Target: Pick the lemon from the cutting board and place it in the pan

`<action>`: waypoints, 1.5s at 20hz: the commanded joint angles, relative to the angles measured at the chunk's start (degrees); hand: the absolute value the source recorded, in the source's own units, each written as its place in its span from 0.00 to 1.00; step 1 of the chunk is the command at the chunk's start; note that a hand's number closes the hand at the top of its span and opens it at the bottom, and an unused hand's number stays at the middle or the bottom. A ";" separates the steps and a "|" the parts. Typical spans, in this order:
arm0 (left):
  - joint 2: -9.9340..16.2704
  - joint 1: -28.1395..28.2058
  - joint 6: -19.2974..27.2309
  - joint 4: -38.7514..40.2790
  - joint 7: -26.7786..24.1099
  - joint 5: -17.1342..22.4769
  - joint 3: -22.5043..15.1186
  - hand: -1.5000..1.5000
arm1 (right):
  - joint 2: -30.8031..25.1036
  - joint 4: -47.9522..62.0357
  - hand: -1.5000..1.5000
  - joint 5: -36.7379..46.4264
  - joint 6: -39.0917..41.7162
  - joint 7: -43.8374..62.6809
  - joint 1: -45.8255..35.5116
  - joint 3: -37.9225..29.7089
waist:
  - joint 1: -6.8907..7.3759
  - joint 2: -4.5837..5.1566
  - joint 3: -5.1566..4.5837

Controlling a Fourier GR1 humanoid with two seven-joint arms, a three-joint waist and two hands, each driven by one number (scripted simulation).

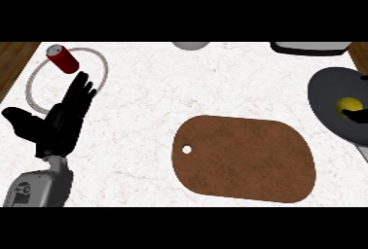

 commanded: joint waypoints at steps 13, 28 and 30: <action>0.95 1.47 -0.51 0.79 -1.42 0.48 2.02 0.50 | -10.16 5.61 0.00 -22.46 19.77 -16.62 2.56 -20.27 | -2.20 -0.42 0.08; 0.60 2.42 -0.03 -2.38 2.11 0.58 1.46 0.50 | -18.81 5.56 0.00 -30.04 46.26 -31.13 21.86 -24.33 | -2.59 -0.99 0.10; 0.70 3.80 -0.61 -0.74 -0.43 0.73 2.36 0.50 | -17.23 4.78 0.00 -30.51 44.93 -32.69 23.06 -24.08 | -2.61 -0.99 0.05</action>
